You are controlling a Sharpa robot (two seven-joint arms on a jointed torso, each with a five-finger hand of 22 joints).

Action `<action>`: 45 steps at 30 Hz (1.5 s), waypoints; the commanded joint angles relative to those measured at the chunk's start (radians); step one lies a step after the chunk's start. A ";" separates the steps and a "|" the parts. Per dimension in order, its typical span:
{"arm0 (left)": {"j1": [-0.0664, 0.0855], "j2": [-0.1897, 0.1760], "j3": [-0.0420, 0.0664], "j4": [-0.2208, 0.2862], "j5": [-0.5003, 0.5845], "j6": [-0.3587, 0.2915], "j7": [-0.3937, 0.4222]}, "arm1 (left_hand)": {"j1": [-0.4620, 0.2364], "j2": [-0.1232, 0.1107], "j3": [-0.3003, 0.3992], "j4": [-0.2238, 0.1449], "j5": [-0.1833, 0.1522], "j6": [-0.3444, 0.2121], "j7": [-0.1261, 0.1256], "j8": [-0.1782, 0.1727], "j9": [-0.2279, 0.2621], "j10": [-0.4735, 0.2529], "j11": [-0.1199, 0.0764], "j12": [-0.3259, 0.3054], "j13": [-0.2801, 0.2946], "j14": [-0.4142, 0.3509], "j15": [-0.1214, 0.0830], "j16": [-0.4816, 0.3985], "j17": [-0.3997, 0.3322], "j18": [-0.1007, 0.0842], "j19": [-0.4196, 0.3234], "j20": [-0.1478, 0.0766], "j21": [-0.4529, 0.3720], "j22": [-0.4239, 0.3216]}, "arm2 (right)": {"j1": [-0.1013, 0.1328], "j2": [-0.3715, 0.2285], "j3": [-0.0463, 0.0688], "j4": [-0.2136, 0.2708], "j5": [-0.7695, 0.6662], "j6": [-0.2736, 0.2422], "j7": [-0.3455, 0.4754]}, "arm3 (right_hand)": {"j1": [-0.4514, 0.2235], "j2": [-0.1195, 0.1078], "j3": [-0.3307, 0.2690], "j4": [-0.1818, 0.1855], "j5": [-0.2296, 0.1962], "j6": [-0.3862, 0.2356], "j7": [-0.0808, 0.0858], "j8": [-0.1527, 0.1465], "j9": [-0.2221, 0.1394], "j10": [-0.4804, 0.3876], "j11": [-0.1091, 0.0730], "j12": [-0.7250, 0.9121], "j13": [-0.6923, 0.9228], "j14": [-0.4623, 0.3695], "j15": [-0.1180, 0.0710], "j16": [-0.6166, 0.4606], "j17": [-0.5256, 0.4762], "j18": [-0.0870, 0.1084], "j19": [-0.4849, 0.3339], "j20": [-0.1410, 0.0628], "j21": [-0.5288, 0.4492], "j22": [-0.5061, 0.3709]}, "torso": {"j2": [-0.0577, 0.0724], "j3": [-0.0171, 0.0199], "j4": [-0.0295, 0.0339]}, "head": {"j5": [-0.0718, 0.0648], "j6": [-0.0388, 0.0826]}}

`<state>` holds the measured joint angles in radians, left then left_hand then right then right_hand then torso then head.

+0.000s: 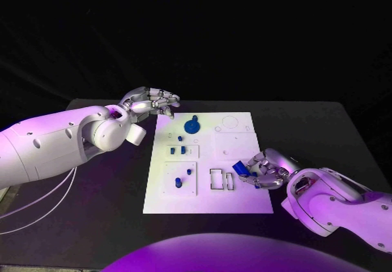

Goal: Assemble the parts on the task board

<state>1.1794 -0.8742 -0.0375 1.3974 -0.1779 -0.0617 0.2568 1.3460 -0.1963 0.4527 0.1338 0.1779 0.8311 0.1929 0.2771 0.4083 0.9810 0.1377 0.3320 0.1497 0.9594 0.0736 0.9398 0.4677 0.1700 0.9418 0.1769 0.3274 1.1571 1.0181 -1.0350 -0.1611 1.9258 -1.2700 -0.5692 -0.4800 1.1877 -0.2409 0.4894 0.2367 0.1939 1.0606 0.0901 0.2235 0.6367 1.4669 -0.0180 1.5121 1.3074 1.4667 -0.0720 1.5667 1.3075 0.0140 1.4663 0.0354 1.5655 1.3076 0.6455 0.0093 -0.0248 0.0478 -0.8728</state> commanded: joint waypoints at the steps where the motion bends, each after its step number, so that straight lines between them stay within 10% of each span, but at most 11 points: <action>1: 0.000 0.003 0.001 0.002 0.006 0.015 0.005 | -0.010 -0.003 0.004 -0.001 -0.003 -0.007 -0.003 0.004 0.000 -0.006 -0.002 0.006 0.001 -0.008 0.000 -0.006 0.001 0.009 -0.002 0.003 -0.005 -0.002 | 0.001 0.009 0.000 0.008 0.065 0.015 0.023 | -0.027 0.002 0.090 -0.082 -0.005 0.045 -0.039 0.006 0.018 0.073 -0.002 0.001 0.223 0.104 -0.006 0.004 0.263 -0.014 0.105 -0.003 0.005 0.263 | 0.001 -0.0004 -0.0003 | 0.003 0.000; 19: 0.000 0.008 0.001 0.002 0.006 0.016 0.005 | -0.010 -0.003 0.004 -0.001 -0.003 -0.007 -0.003 0.004 0.000 -0.006 -0.002 0.006 0.001 -0.008 0.000 -0.006 0.001 0.009 -0.002 0.003 -0.005 -0.002 | 0.006 0.098 0.001 0.007 0.145 0.064 0.015 | -0.139 0.001 0.078 -0.062 -0.048 0.051 -0.035 0.002 0.021 0.075 0.001 0.004 0.226 0.104 -0.003 0.004 0.263 -0.014 0.105 0.000 0.005 0.263 | 0.002 -0.0012 0.0011 | 0.001 0.000; 45: 0.001 0.005 0.001 0.005 0.006 0.014 0.004 | -0.011 -0.003 0.005 -0.003 -0.002 -0.008 -0.003 0.006 0.000 -0.007 -0.002 0.008 0.001 -0.008 0.000 -0.007 0.002 0.009 -0.002 0.003 -0.006 -0.003 | 0.013 0.154 0.000 -0.055 0.121 0.107 -0.042 | -0.200 0.001 -0.152 0.055 -0.144 0.056 -0.035 -0.009 0.024 0.063 0.002 -0.022 0.213 0.104 -0.003 0.004 0.263 -0.012 0.101 0.000 -0.003 0.261 | 0.002 -0.0005 -0.0005 | 0.006 0.000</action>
<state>1.1793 -0.8707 -0.0375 1.3998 -0.1778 -0.0605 0.2552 1.3419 -0.2004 0.4527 0.1338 0.1779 0.8274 0.1892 0.2771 0.4083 0.9811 0.1377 0.3367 0.1494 0.9594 0.0736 0.9359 0.4683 0.1700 0.9418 0.1769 0.3274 1.1553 1.0311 -0.8822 -0.1608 1.8721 -1.1312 -0.4718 -0.5100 0.9885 -0.2328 0.3309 0.2860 0.0523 1.1207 0.0545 0.2161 0.6605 1.4677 -0.0170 1.4910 1.3081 1.4666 -0.0718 1.5667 1.3079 0.0141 1.4662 0.0357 1.5645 1.3080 0.6473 0.0089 -0.0247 0.0546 -0.8728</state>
